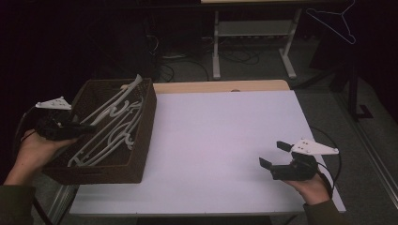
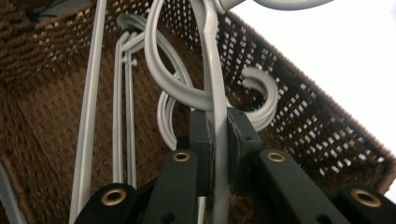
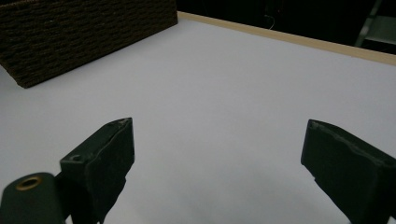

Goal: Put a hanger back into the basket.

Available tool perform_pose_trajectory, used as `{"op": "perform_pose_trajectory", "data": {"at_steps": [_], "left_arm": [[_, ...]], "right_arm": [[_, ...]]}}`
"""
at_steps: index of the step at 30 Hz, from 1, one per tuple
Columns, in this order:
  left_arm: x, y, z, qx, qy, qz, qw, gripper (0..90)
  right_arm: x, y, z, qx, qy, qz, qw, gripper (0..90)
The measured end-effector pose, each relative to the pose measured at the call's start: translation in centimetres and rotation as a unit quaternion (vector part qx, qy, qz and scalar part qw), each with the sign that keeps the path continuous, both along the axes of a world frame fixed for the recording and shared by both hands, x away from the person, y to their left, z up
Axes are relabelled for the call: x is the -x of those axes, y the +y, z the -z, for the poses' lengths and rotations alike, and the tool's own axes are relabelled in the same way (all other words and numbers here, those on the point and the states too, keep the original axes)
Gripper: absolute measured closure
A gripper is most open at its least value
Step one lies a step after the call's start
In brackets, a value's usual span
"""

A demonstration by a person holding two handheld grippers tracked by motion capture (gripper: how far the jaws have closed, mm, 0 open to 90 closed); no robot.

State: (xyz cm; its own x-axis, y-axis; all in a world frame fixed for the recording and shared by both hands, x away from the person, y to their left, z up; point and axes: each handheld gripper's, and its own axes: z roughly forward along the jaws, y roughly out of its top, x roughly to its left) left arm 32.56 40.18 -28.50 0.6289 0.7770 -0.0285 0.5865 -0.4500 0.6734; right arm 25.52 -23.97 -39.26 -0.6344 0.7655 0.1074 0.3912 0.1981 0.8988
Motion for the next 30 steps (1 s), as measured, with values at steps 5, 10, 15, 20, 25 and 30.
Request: {"op": "perform_pose_trajectory", "data": {"at_steps": [5,10,15,20,25,30], "left_arm": [[0.0,0.3,0.7,-0.009,0.008,0.001,0.9999,82.3],[-0.4,0.3,1.8,-0.026,0.021,-0.001,0.9994,82.3],[-1.1,0.3,2.9,-0.036,0.030,-0.005,0.9989,82.3],[-1.7,-0.2,4.0,-0.047,0.045,0.001,0.9979,82.1],[-2.0,0.1,5.3,-0.025,0.077,0.004,0.9967,81.1],[-2.0,0.1,5.4,-0.021,0.064,-0.009,0.9977,61.7]], "right_arm": [[-0.1,0.0,0.0,0.000,0.000,0.000,1.0000,9.1],[-0.1,-0.1,0.0,0.001,0.000,0.001,1.0000,9.1],[-0.1,-0.2,0.0,0.000,-0.002,0.003,1.0000,9.1],[-0.1,-0.1,-0.1,0.001,-0.003,0.002,1.0000,9.1],[0.0,-0.3,-0.2,-0.001,-0.004,0.004,1.0000,9.2],[0.0,-0.3,-0.4,-0.001,-0.009,0.005,0.9999,9.2]]}}
